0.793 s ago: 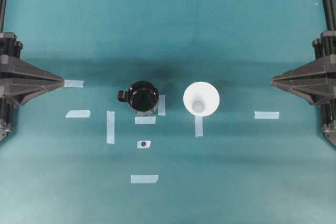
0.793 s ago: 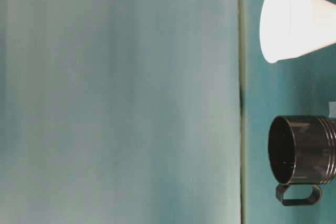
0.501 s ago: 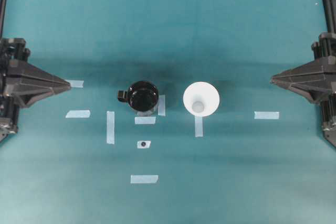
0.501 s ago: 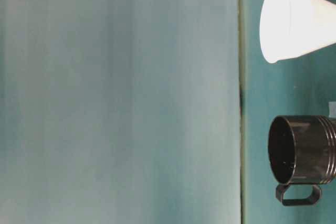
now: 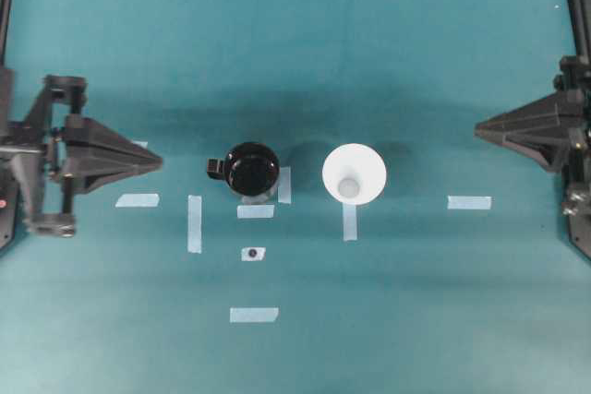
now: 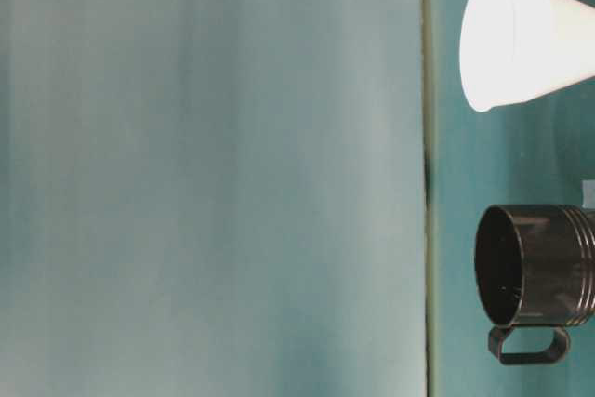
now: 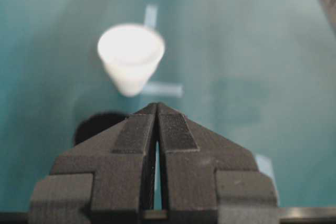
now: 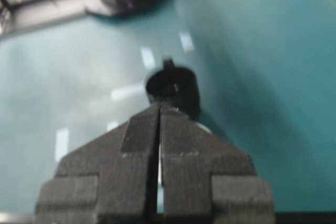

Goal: Holding the cup holder with the left arm, the right arm places the cup into the cup holder.
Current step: 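Move both grippers forward toward the black holder and white cup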

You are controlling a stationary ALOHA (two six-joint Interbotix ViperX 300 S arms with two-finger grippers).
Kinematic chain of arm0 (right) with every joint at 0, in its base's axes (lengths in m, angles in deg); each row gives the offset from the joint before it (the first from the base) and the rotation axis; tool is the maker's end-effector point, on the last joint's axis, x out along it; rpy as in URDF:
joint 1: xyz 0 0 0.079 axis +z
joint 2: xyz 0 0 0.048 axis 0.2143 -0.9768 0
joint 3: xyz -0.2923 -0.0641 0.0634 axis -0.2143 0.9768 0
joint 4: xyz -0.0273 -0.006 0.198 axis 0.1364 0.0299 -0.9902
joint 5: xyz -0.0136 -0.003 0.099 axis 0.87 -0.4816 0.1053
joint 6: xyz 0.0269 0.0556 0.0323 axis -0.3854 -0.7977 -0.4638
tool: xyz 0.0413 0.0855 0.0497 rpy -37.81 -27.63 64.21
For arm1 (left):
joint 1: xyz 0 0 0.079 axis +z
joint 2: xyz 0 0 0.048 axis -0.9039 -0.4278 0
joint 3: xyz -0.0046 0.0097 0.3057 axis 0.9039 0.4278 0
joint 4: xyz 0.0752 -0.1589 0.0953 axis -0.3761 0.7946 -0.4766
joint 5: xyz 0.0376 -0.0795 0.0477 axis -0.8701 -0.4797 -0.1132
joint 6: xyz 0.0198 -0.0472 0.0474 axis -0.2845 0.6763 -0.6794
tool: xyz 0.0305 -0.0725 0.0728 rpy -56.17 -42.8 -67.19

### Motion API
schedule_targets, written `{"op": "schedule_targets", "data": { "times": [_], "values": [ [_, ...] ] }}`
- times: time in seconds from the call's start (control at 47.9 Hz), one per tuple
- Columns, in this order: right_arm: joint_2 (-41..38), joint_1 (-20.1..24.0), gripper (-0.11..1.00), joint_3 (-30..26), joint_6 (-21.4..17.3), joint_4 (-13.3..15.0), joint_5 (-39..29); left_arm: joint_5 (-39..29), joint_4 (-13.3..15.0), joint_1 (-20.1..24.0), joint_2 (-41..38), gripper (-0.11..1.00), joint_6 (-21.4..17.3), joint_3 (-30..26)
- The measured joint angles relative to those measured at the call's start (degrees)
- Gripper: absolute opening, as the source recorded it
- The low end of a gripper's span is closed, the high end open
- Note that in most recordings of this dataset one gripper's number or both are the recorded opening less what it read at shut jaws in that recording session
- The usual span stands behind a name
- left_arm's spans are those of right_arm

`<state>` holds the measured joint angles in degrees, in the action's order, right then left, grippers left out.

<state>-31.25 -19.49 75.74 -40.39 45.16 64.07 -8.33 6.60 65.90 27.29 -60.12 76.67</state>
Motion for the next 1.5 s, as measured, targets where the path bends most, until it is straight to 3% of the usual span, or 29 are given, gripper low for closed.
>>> {"op": "schedule_targets", "data": {
  "times": [0.167, 0.417, 0.689, 0.939, 1.502],
  "values": [
    [-1.85, -0.53, 0.02, -2.46, 0.0, 0.0, -8.17, -6.68, -0.09, 0.44, -0.35, 0.03, -1.67, -1.93],
    [-7.56, -0.7, 0.02, -6.42, 0.0, 0.0, -12.3, -13.89, -0.18, 1.49, -1.85, 0.03, -5.54, -4.39],
    [-16.61, -3.25, 0.02, -13.27, -0.09, 1.14, -23.12, -21.8, -0.18, 1.93, -6.33, 0.03, -5.54, -8.44],
    [-23.38, -4.57, 0.02, -17.14, -0.09, 1.58, -25.75, -28.83, -0.18, 1.93, -10.11, 0.03, -5.8, -12.57],
    [-36.39, -4.57, 0.02, -25.49, 0.0, 1.58, -30.76, -35.86, -0.18, 1.93, -17.23, 0.03, -6.94, -18.19]
  ]
}}
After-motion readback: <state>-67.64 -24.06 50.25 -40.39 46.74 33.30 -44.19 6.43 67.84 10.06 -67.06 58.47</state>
